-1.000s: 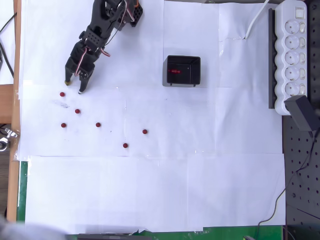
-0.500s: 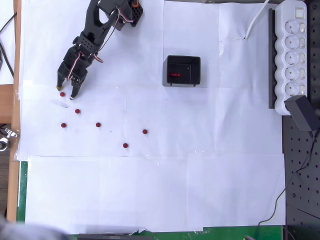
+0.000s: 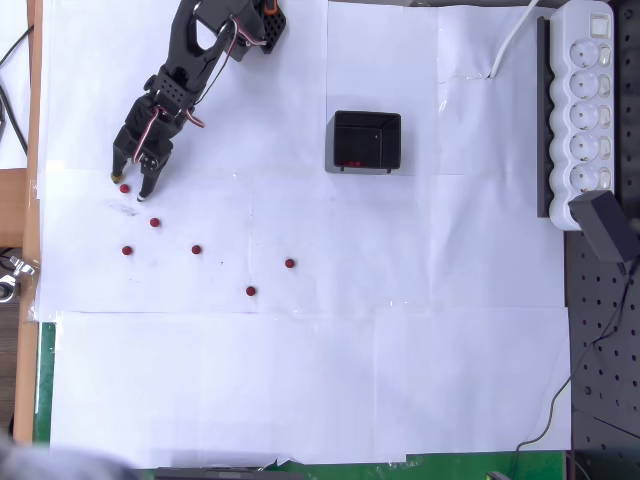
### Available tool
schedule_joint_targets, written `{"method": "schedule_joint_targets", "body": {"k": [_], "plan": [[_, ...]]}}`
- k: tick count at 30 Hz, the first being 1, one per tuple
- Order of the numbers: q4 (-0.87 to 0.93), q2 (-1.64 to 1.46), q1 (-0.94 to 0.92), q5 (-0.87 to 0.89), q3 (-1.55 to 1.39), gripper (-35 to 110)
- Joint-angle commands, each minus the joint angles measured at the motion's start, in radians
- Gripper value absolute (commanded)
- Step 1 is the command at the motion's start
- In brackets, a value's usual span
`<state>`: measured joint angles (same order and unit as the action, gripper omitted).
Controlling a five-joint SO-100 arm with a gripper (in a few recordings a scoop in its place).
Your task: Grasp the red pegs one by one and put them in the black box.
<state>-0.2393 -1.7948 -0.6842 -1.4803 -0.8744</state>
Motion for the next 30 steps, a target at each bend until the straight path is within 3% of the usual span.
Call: {"method": "schedule_joint_targets", "body": {"k": [1, 23, 26, 30], "plan": [[-0.012, -0.012, -0.005, -0.017, -0.020, 19], [0.031, -0.006, -0.005, -0.035, -0.021, 0], [0.094, 0.029, -0.005, -0.031, -0.021, 0], [0.333, 0.167, 0.017, -0.023, -0.023, 0]]}}
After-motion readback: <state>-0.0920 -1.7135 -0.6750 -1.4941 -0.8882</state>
